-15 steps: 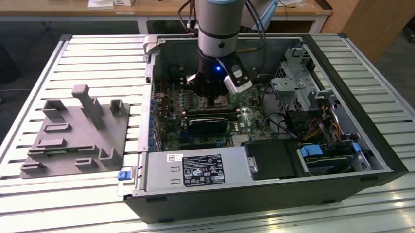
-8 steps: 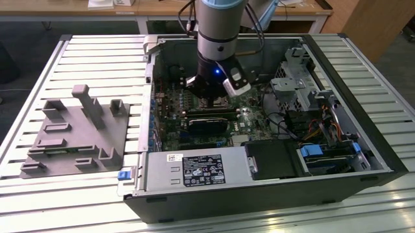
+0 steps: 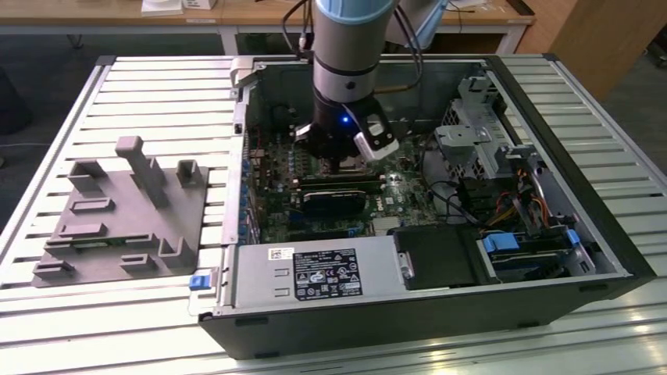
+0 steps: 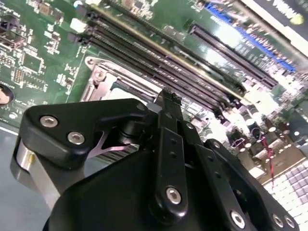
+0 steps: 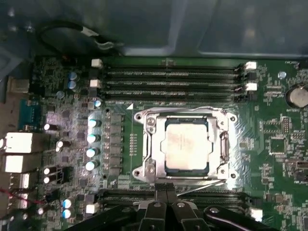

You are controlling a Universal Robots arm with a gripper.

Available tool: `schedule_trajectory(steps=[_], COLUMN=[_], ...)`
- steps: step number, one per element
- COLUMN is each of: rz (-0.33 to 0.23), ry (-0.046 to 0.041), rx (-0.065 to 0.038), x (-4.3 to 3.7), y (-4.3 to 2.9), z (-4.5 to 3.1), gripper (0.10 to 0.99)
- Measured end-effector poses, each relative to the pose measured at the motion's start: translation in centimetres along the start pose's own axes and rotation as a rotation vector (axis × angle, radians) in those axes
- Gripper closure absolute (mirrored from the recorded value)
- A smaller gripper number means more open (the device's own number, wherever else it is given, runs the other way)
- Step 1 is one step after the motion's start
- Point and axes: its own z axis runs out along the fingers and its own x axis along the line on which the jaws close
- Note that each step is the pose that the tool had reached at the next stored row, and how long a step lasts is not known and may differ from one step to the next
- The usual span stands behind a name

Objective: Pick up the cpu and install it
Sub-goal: 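Install the second cpu locking lever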

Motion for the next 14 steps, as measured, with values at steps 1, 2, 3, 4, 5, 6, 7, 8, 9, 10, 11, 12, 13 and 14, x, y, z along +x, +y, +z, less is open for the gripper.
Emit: schedule_trajectory(steps=[1, 2, 3, 4, 5, 6, 7, 8, 9, 10, 11, 12, 13, 14], rz=[0.000, 0.000, 0.000, 0.000, 0.000, 0.000, 0.000, 0.000, 0.000, 0.000, -0.001, -0.001, 0.000, 0.000], ry=[0.0000, 0.0000, 0.0000, 0.0001, 0.0000, 0.0000, 0.0000, 0.0000, 0.0001, 0.0001, 0.0001, 0.0000, 0.0000, 0.0000], rx=[-0.001, -0.001, -0.002, -0.004, -0.007, -0.011, -0.016, -0.021, -0.027, -0.031, -0.035, -0.039, -0.042, -0.045], x=[0.09, 0.20, 0.28, 0.34, 0.40, 0.47, 0.53, 0.61, 0.70, 0.77, 0.80, 0.82, 0.83, 0.84], y=[-0.14, -0.29, -0.44, -0.57, -0.68, -0.78, -0.84, -0.88, -0.93, -0.97, -1.00, -1.01, -1.02, -1.05], z=[-0.01, -0.03, -0.04, -0.06, -0.07, -0.08, -0.08, -0.09, -0.09, -0.06, 0.02, 0.15, 0.31, 0.46], gripper=[0.980, 0.980, 0.980, 0.980, 0.980, 0.980, 0.980, 0.980, 0.980, 0.980, 0.980, 0.980, 0.980, 0.980])
